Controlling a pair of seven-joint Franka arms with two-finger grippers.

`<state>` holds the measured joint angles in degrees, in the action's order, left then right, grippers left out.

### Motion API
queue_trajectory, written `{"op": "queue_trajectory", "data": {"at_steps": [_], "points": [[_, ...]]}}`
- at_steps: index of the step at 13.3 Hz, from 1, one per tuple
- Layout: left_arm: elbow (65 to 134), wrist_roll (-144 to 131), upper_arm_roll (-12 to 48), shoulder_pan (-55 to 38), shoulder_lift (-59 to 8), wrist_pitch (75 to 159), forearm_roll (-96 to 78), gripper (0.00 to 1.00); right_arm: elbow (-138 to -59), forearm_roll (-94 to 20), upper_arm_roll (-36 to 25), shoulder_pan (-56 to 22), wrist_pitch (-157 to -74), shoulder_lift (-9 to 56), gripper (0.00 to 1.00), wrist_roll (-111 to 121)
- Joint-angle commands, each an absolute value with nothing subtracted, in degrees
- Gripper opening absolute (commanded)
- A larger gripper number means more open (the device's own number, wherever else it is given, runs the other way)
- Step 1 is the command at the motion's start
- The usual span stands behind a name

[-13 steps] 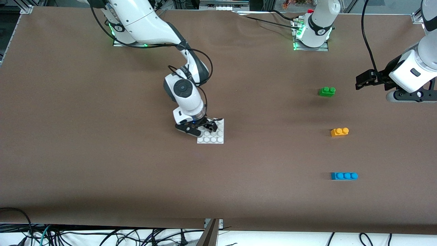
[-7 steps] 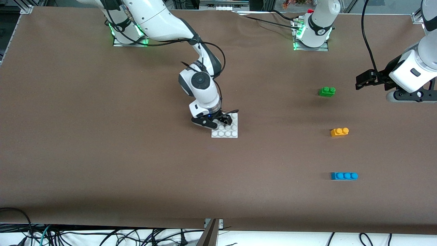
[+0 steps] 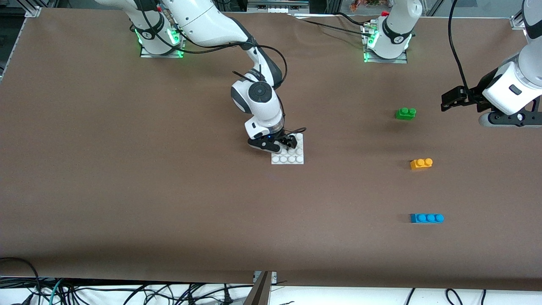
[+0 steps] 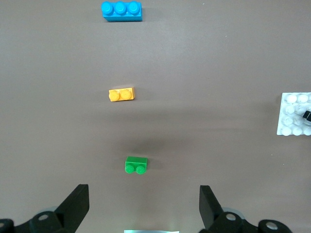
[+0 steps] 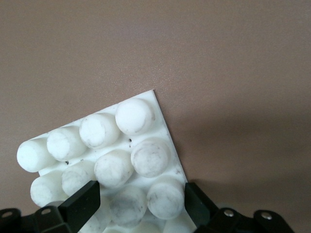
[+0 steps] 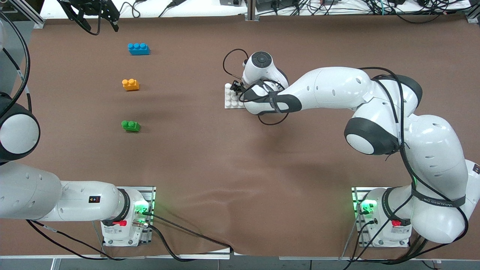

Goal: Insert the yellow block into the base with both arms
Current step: 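Slide the white base plate with the right gripper toward the table middle, then release the base plate and withdraw the right gripper to rest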

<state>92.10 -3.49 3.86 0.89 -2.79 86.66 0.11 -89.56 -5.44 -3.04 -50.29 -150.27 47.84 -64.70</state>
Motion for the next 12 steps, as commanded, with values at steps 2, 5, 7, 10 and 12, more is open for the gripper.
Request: {"op": "queue_trajectory", "data": {"at_steps": [2, 5, 7, 10, 12], "points": [[91.9, -2.4, 4.1, 1.3, -2.7, 86.0, -0.1, 1.0, -86.2, -4.9, -3.2, -51.6, -149.9, 51.2, 0.85, -67.8], [91.9, -2.4, 4.1, 1.3, -2.7, 86.0, -0.1, 1.0, -82.5, -5.4, -3.2, -49.6, -142.3, 49.3, 0.95, -67.2], [91.9, -2.4, 4.1, 1.3, -2.7, 86.0, -0.2, 1.0, -78.4, -5.1, -3.2, -48.3, -133.8, 48.4, 0.98, -66.7], [91.9, -2.4, 4.1, 1.3, -2.7, 86.0, -0.2, 1.0, -75.1, -5.7, -2.5, -43.7, -123.6, 44.6, 0.99, -63.7], [91.9, -2.4, 4.1, 1.3, -2.7, 86.0, -0.1, 1.0, -75.1, -5.8, -2.4, -40.1, -116.4, 39.9, 0.99, -57.4]]}}
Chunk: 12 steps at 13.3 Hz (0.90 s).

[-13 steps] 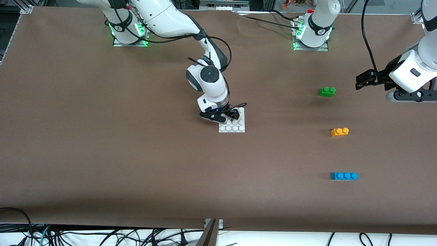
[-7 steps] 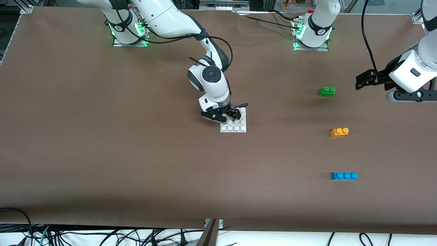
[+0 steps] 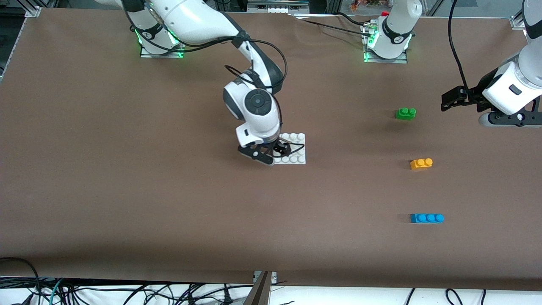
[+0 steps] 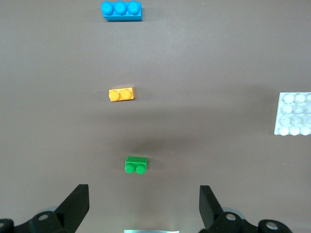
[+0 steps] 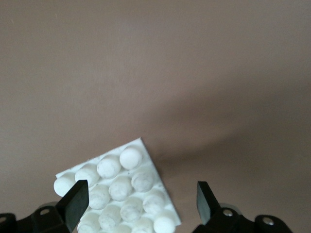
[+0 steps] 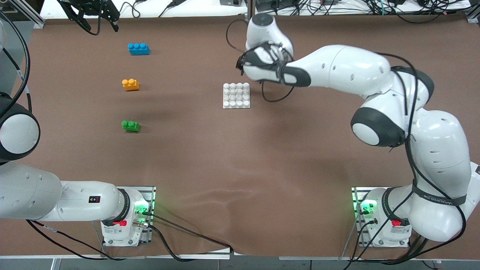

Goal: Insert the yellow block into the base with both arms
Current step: 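Release the base plate and withdraw the right gripper to rest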

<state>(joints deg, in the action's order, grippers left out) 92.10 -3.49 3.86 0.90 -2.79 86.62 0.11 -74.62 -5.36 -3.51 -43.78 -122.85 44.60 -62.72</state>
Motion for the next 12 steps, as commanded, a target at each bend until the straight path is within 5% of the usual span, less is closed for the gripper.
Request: {"op": "queue_trajectory", "data": {"at_steps": [1, 6, 12], "points": [[91.9, -2.4, 4.1, 1.3, -2.7, 86.0, -0.2, 1.0, -75.1, -5.8, -2.5, -37.5, -112.6, 38.2, 0.99, -52.3], [91.9, -2.4, 4.1, 1.3, -2.7, 86.0, -0.1, 1.0, -77.3, -5.1, -2.8, -24.2, -99.9, 27.5, 0.99, -31.9], [91.8, -1.5, 4.0, 3.0, -3.9, 86.1, 0.0, 1.0, -93.1, -3.5, -2.3, -12.3, -97.2, 8.2, 0.99, -15.1]]}}
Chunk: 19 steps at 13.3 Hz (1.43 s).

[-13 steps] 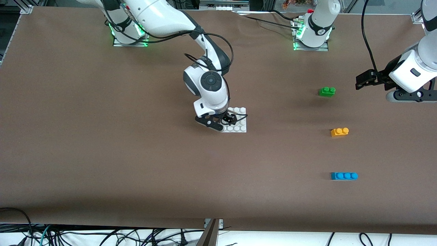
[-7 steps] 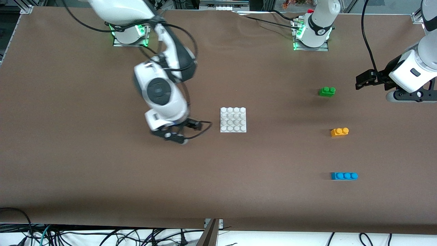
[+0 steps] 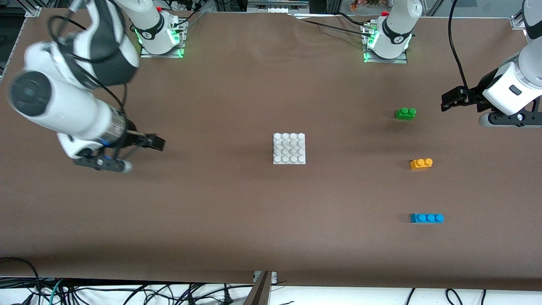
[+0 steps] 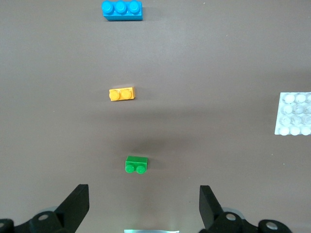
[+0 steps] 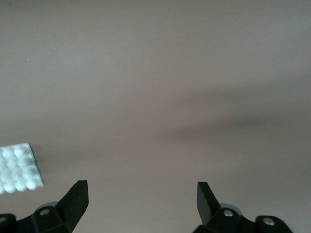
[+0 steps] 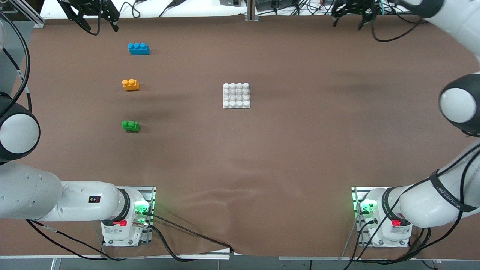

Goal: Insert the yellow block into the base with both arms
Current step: 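Release the base plate and withdraw the right gripper to rest, then lower the left gripper onto the yellow block and grasp it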

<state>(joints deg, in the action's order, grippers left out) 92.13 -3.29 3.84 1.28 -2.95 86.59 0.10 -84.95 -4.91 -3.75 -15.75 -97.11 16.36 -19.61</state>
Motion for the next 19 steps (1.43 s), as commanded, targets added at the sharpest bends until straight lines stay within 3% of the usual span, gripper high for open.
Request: {"op": "queue_trajectory", "data": {"at_steps": [1, 5, 11, 13, 17, 19], "points": [[91.9, -1.1, 4.0, 4.8, -4.4, 86.4, -0.2, 1.0, -92.9, -2.6, -2.3, -10.4, -94.6, 7.0, 0.99, -13.0], [92.9, 7.1, 4.0, 12.0, -11.4, 91.6, 0.7, 1.0, -92.6, 1.4, 1.1, -2.1, -92.8, 2.2, 0.99, -1.2], [95.3, 6.8, 4.6, 10.0, -21.9, 101.8, 3.5, 1.0, -92.0, 2.4, 0.7, -1.8, -90.0, 1.3, 0.99, 1.0], [100.3, 6.8, 4.7, 9.8, -21.7, 104.4, 3.6, 1.0, -92.3, 2.4, 0.7, -1.8, -91.4, 1.9, 0.99, 0.9], [116.6, 5.4, 4.7, 9.7, -16.1, 123.5, 4.0, 1.0, -91.9, 2.0, -0.8, -1.8, -91.5, 1.9, 0.99, 2.5], [120.2, 4.0, 4.7, 9.6, -15.9, 130.4, 7.3, 1.0, -90.3, 2.2, -0.8, -1.8, -91.4, 1.8, 0.99, 2.4]]}}
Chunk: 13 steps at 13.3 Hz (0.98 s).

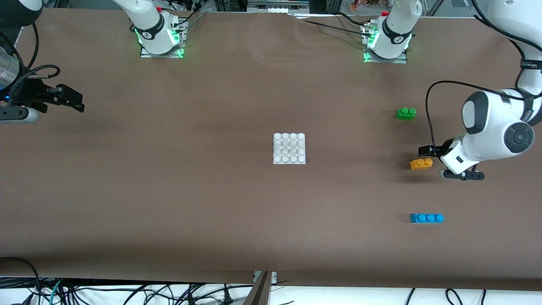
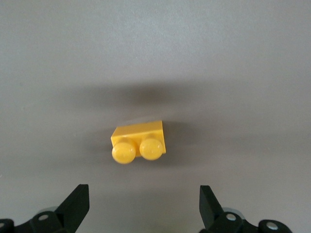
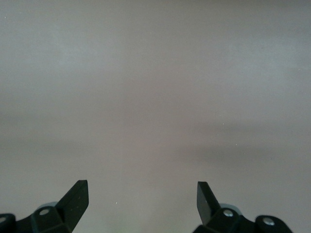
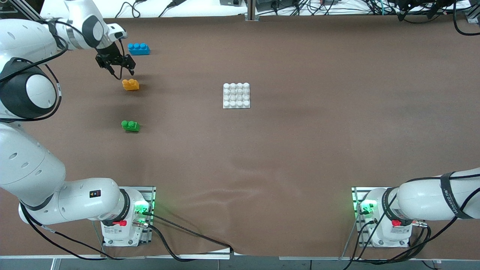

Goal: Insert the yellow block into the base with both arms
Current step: 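Lower the left gripper onto the yellow block and grasp it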

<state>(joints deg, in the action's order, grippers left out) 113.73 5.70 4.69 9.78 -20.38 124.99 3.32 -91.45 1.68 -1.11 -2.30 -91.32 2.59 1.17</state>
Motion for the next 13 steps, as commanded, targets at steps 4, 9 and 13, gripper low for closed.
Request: {"op": "queue_trajectory", "data": {"at_steps": [4, 9, 13], "points": [[120.1, 3.6, 4.7, 9.8, -20.6, 137.9, 9.4, 1.0, -89.2, 2.0, -0.2, -2.3, -91.4, 2.7, 0.99, 2.3], [119.5, 3.6, 4.7, 9.8, -23.8, 140.0, 8.8, 1.0, -90.6, -0.3, -2.9, -2.0, -90.9, 2.6, 0.99, 2.1], [119.3, 3.7, 4.7, 9.8, -25.1, 141.1, 8.7, 1.0, -91.6, -0.4, -3.8, -2.0, -90.8, 2.6, 0.99, 2.0]]}}
